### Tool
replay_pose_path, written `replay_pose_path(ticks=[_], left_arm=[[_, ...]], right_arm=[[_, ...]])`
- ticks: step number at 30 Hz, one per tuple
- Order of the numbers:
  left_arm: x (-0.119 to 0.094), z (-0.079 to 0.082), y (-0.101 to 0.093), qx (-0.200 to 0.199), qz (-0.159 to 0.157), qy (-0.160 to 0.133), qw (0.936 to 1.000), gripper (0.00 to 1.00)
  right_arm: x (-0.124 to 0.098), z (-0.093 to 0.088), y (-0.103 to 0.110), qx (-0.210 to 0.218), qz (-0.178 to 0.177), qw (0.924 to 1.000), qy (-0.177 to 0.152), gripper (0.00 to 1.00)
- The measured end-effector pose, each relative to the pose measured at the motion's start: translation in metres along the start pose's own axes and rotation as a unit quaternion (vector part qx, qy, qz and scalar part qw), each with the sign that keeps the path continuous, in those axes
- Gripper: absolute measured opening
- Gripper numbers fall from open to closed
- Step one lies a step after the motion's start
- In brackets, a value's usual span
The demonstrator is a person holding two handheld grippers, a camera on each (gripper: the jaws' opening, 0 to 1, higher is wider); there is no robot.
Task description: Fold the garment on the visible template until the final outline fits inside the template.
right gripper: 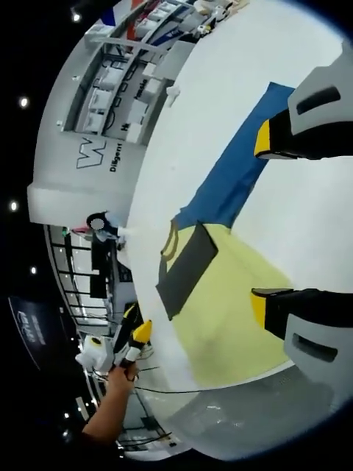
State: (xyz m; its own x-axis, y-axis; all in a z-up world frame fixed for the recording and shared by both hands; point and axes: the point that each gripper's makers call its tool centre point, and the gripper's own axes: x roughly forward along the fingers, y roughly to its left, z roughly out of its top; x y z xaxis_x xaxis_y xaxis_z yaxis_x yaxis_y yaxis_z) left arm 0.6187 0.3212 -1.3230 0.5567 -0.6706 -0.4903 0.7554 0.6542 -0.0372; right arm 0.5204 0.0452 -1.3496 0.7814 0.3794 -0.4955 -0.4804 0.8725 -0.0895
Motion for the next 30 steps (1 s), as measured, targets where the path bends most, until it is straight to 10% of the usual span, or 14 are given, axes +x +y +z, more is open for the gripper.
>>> replay_pose_path(ticks=[30], left_arm=[[-0.044, -0.031, 0.01, -0.004, -0.004, 0.012, 0.9999, 0.83]], right_arm=[[-0.001, -0.004, -0.063, 0.069, -0.042, 0.9967, 0.002, 0.83]])
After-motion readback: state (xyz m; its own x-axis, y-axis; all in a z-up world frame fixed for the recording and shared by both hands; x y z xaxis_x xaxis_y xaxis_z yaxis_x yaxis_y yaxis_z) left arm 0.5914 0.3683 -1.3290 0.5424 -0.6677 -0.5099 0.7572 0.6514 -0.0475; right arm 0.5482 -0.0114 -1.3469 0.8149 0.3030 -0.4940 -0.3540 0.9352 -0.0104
